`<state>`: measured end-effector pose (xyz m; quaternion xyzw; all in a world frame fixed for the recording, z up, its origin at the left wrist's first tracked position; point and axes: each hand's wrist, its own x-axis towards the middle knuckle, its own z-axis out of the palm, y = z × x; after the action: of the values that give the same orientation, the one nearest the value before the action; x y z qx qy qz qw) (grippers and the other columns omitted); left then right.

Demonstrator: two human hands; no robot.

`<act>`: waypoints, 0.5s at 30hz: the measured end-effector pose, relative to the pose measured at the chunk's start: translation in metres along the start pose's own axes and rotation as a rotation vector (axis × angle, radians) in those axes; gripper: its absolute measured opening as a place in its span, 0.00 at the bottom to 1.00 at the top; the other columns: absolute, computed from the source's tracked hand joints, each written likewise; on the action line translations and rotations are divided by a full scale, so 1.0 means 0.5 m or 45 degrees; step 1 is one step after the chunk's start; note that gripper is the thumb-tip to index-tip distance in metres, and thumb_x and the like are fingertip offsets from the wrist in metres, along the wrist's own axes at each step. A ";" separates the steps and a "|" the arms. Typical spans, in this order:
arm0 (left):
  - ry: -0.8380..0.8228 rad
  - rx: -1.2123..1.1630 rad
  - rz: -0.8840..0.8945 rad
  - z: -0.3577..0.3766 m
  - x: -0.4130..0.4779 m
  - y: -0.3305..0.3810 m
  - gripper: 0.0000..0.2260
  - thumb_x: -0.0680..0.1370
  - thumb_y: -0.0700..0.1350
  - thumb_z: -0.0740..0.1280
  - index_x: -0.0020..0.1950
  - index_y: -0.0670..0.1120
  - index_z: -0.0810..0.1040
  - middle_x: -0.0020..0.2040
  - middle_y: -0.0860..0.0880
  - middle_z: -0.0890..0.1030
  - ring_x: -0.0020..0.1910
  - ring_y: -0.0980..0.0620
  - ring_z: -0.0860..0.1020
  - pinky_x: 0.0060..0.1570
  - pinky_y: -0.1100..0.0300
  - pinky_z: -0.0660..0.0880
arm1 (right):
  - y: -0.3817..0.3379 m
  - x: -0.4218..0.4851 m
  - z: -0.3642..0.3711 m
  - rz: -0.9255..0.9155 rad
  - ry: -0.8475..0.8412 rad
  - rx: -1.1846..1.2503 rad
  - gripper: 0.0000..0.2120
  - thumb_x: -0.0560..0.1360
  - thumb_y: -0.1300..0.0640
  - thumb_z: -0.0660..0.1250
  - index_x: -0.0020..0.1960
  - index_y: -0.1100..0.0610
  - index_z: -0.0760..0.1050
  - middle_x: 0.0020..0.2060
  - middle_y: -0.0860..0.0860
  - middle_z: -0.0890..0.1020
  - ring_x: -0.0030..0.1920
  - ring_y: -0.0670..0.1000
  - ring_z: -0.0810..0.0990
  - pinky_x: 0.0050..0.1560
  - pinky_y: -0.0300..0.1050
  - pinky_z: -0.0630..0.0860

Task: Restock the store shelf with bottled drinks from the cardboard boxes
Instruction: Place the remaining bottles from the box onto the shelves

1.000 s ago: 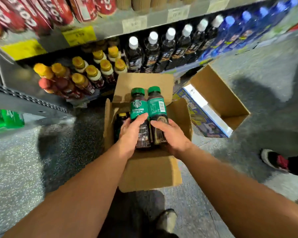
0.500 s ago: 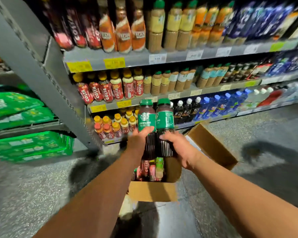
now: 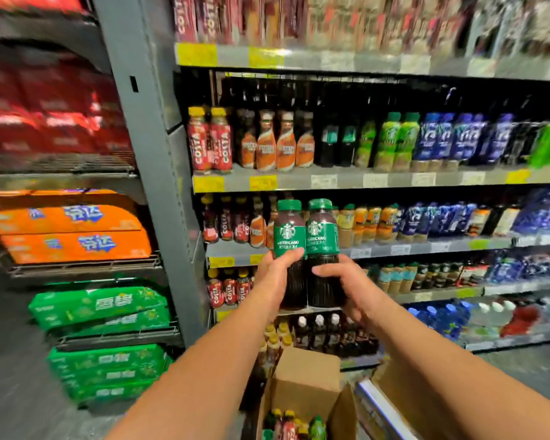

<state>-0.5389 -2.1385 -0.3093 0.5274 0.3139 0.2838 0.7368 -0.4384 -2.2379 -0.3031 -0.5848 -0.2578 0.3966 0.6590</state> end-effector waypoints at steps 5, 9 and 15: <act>0.004 -0.025 0.067 0.021 -0.004 0.080 0.20 0.64 0.54 0.73 0.53 0.51 0.78 0.50 0.44 0.83 0.50 0.41 0.82 0.55 0.40 0.76 | -0.075 -0.003 0.019 -0.083 0.000 -0.017 0.21 0.69 0.60 0.72 0.61 0.57 0.71 0.53 0.59 0.81 0.52 0.60 0.82 0.49 0.61 0.80; 0.004 -0.035 0.100 0.041 0.009 0.117 0.18 0.69 0.52 0.73 0.56 0.49 0.78 0.50 0.44 0.83 0.49 0.42 0.82 0.54 0.43 0.77 | -0.121 0.012 0.015 -0.149 0.055 -0.065 0.22 0.67 0.58 0.75 0.59 0.56 0.75 0.52 0.58 0.83 0.51 0.59 0.83 0.51 0.62 0.79; -0.016 0.038 0.157 0.085 0.073 0.156 0.20 0.65 0.56 0.72 0.54 0.51 0.79 0.51 0.47 0.83 0.50 0.46 0.81 0.54 0.49 0.76 | -0.169 0.066 -0.021 -0.185 0.128 -0.026 0.17 0.68 0.60 0.75 0.56 0.59 0.79 0.49 0.58 0.84 0.51 0.59 0.83 0.54 0.59 0.79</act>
<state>-0.4898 -2.1144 -0.2302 0.5586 0.2803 0.3205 0.7118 -0.3931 -2.2164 -0.2269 -0.5903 -0.2701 0.3153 0.6922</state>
